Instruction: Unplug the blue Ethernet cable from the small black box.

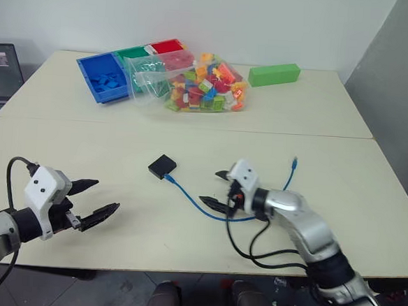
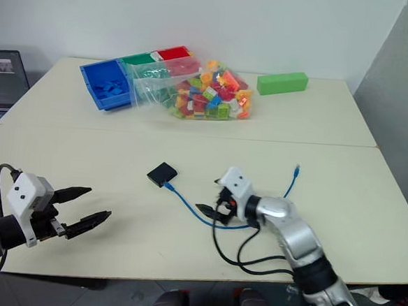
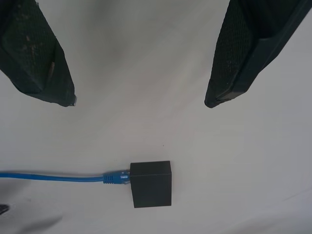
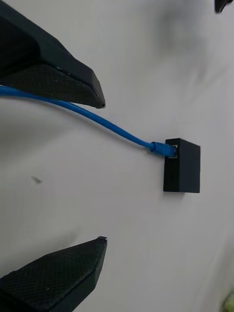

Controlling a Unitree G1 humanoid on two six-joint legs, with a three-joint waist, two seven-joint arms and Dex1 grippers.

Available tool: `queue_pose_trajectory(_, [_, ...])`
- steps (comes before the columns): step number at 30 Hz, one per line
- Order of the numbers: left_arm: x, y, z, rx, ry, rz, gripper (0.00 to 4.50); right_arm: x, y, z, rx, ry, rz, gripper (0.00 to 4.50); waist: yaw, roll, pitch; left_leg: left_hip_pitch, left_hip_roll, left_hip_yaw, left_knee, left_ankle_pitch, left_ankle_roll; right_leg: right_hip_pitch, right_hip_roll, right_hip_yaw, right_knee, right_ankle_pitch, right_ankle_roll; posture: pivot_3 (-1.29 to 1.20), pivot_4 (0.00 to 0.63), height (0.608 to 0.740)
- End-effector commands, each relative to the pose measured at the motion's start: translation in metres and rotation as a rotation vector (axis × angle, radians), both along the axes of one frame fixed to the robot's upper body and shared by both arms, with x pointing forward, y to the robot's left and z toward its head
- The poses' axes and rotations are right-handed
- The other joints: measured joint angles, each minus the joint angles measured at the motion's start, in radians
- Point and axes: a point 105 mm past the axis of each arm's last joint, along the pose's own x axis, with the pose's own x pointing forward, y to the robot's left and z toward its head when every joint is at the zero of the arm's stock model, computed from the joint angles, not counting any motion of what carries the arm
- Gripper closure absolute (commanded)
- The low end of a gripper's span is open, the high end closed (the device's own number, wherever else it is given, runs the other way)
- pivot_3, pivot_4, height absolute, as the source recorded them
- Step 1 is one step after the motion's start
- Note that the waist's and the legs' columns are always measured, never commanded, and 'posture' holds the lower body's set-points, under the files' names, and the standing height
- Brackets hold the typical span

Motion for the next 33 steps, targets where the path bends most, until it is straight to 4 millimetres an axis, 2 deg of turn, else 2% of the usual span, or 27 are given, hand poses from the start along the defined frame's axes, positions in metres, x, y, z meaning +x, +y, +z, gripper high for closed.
queue_pose_trajectory(1, [0.000, 0.000, 0.013, 0.035, -0.044, -0.032, 0.00, 0.011, 0.030, 0.005, 0.007, -0.066, -0.019, 0.04, 0.000, 0.000, 0.000, 0.000, 0.000, 0.000, 0.000, 0.000, 0.000, -0.001, 0.000, 0.000, 0.000, 0.000, 0.000, 0.00, 0.150, 0.740])
queue_pose_trajectory(5, [-0.007, -0.006, 0.010, 0.038, -0.020, -0.076, 0.00, 0.007, 0.055, -0.004, -0.023, -0.083, 0.025, 0.04, 0.002, -0.001, -0.001, 0.000, 0.000, 0.000, 0.000, 0.000, 0.000, 0.000, 0.000, 0.000, 0.000, 0.003, -0.005, 0.00, 0.150, 0.740])
queue_pose_trajectory(10, [-0.011, -0.011, 0.009, 0.030, -0.002, -0.103, 0.00, 0.007, 0.065, -0.012, -0.050, -0.089, 0.026, 0.04, 0.001, -0.002, -0.001, 0.000, 0.000, 0.000, 0.000, 0.000, 0.000, 0.000, 0.000, 0.000, 0.000, 0.003, -0.005, 0.00, 0.150, 0.740])
queue_pose_trajectory(14, [-0.015, -0.016, 0.007, 0.019, 0.017, -0.127, 0.00, 0.011, 0.068, -0.015, -0.055, -0.068, 0.007, 0.73, -0.001, -0.002, -0.001, 0.000, 0.000, 0.000, 0.000, 0.000, 0.000, 0.000, 0.000, 0.000, 0.001, 0.003, -0.005, 0.00, 0.150, 0.740])
queue_pose_trajectory(17, [-0.014, -0.017, 0.008, 0.016, 0.015, -0.130, 0.00, 0.013, 0.068, -0.015, -0.055, -0.056, -0.003, 1.49, -0.001, -0.002, -0.001, 0.001, 0.001, -0.001, 0.000, 0.000, 0.000, 0.000, 0.000, 0.000, 0.001, 0.003, -0.005, 0.00, 0.150, 0.740])
queue_pose_trajectory(20, [-0.011, -0.017, 0.010, 0.014, 0.006, -0.124, 0.00, 0.016, 0.068, -0.014, -0.064, -0.065, -0.008, 2.05, 0.001, -0.002, -0.001, 0.000, 0.000, -0.001, 0.000, 0.000, 0.000, 0.000, 0.000, 0.000, 0.001, 0.003, -0.005, 0.00, 0.150, 0.740])
queue_pose_trajectory(23, [-0.008, -0.016, 0.011, 0.009, -0.001, -0.114, 0.00, 0.020, 0.067, -0.013, -0.081, -0.091, -0.016, 2.86, 0.001, -0.003, -0.002, 0.000, 0.000, -0.001, 0.000, 0.000, 0.000, 0.000, 0.000, 0.000, 0.001, 0.003, -0.005, 0.00, 0.150, 0.740])
queue_pose_trajectory(29, [-0.001, -0.012, 0.010, -0.027, 0.017, -0.060, 0.00, 0.023, 0.055, 0.004, -0.112, -0.241, 0.013, 4.33, 0.001, -0.003, -0.002, 0.000, 0.000, -0.001, 0.000, 0.000, 0.000, 0.000, 0.000, 0.000, 0.001, 0.003, -0.005, 0.00, 0.150, 0.740])
queue_pose_trajectory(30, [0.000, -0.012, 0.010, -0.039, 0.021, -0.053, 0.00, 0.024, 0.052, 0.009, -0.117, -0.275, 0.020, 4.48, 0.001, -0.003, -0.001, 0.000, 0.000, 0.000, 0.000, 0.000, 0.000, 0.000, 0.000, 0.000, 0.001, 0.003, -0.005, 0.00, 0.150, 0.740])
queue_pose_trajectory(33, [0.006, -0.013, 0.010, -0.126, 0.054, -0.016, 0.00, 0.022, 0.039, 0.025, -0.151, -0.438, 0.076, 4.49, 0.004, -0.002, -0.001, -0.001, 0.000, -0.001, 0.000, 0.000, 0.000, 0.000, 0.000, 0.000, 0.000, 0.002, -0.004, 0.00, 0.150, 0.740])
